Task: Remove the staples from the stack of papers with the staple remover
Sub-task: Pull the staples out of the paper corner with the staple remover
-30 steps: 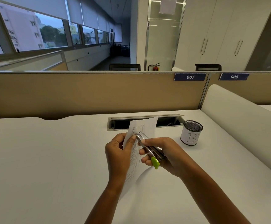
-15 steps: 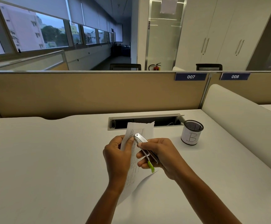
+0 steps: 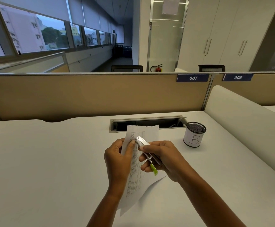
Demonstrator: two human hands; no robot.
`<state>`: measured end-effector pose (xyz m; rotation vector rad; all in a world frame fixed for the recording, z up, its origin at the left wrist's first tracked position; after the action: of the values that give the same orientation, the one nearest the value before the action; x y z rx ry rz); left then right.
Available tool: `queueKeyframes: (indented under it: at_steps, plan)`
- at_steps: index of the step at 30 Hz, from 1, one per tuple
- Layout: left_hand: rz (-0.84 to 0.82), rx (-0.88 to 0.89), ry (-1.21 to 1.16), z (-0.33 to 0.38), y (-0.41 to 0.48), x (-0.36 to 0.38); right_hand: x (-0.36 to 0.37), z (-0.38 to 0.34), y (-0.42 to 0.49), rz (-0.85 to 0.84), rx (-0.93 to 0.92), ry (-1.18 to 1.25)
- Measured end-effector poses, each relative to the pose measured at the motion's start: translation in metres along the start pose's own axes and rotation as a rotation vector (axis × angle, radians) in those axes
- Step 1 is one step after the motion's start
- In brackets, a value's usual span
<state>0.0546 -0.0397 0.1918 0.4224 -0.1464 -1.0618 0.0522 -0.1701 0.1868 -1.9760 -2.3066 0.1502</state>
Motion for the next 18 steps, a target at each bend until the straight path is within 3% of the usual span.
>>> queueKeyframes:
  at_steps: [18]
  plan:
    - [-0.008,-0.010,0.060,-0.0041,0.0014,0.0021,-0.0091,-0.0062,0.0025,0.267,-0.264,-0.463]
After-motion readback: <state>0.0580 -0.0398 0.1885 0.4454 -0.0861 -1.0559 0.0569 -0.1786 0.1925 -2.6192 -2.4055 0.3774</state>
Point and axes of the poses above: each hand's wrist, its own y-axis towards the middle knuckle, its own x-axis out of the palm, z = x × y, the point moved 9 cm from there along y, towards the middle knuckle, and after that the axes turned 3 degrees about z, right-handed, at the moved point
